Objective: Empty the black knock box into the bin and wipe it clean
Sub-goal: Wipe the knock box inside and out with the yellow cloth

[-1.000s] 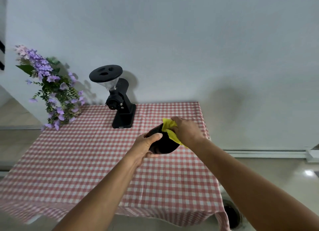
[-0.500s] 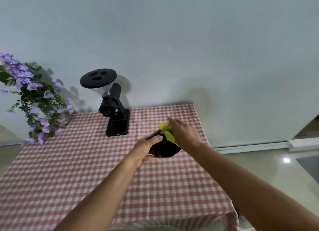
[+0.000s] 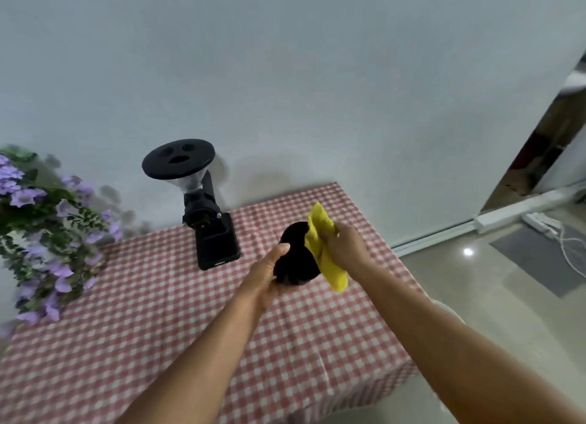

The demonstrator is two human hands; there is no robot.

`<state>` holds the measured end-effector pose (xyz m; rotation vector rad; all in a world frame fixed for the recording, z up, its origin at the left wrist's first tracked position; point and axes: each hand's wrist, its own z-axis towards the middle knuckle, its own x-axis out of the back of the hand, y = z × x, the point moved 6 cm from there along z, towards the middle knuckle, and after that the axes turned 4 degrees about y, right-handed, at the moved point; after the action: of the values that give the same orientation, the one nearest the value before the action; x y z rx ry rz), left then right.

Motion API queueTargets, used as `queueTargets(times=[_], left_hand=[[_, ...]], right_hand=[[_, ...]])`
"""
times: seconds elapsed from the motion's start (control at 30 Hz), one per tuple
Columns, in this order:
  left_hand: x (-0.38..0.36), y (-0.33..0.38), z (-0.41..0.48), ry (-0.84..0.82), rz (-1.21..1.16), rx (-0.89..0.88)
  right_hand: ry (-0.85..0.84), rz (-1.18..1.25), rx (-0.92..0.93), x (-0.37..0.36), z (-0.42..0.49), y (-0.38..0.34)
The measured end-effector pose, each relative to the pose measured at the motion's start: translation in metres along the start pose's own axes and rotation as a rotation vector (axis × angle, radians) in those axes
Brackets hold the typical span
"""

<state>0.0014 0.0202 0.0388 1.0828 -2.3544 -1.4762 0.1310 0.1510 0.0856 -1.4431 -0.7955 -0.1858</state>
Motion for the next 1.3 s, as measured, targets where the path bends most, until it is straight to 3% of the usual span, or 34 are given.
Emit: queueTargets(times=[0.07, 0.17, 0.33, 0.5, 0.73, 0.87, 1.0, 1.13, 1.3], left_hand=[[0.000, -0.007, -0.001, -0.014, -0.060, 0.009], [-0.003, -0.009, -0.005, -0.020, -0.070, -0.009], [-0.007, 0.005, -0.010, 0.046, -0.020, -0.062], [-0.026, 0.012, -0.017, 0.022, -0.132, -0.051], [-0.069, -0.009, -0.023, 0.021, -0.169, -0.103], [-0.075, -0.016, -0.019, 0.063, -0.141, -0.126], [-0.083, -0.012, -0.018, 0.048, -0.087, -0.159], [-0.091, -0.010, -0.015, 0.026, 0.020, -0.145], [-0.095, 0.000, -0.009, 0.013, -0.068, -0.060]], right_hand=[[0.057, 0.119, -0.063, 0.001, -0.007, 0.002], [0.140, 0.070, 0.003, 0.004, -0.023, 0.000], [0.092, 0.098, 0.107, 0.006, -0.026, 0.006], [0.108, 0.108, 0.163, 0.020, -0.028, 0.007], [0.207, 0.165, -0.026, 0.039, -0.022, 0.021], [0.047, 0.141, -0.239, 0.037, -0.015, 0.047], [-0.117, 0.285, -0.354, 0.034, -0.008, 0.061], [0.031, 0.031, -0.168, 0.070, -0.001, 0.048], [0.088, -0.067, 0.191, 0.086, -0.013, 0.018]])
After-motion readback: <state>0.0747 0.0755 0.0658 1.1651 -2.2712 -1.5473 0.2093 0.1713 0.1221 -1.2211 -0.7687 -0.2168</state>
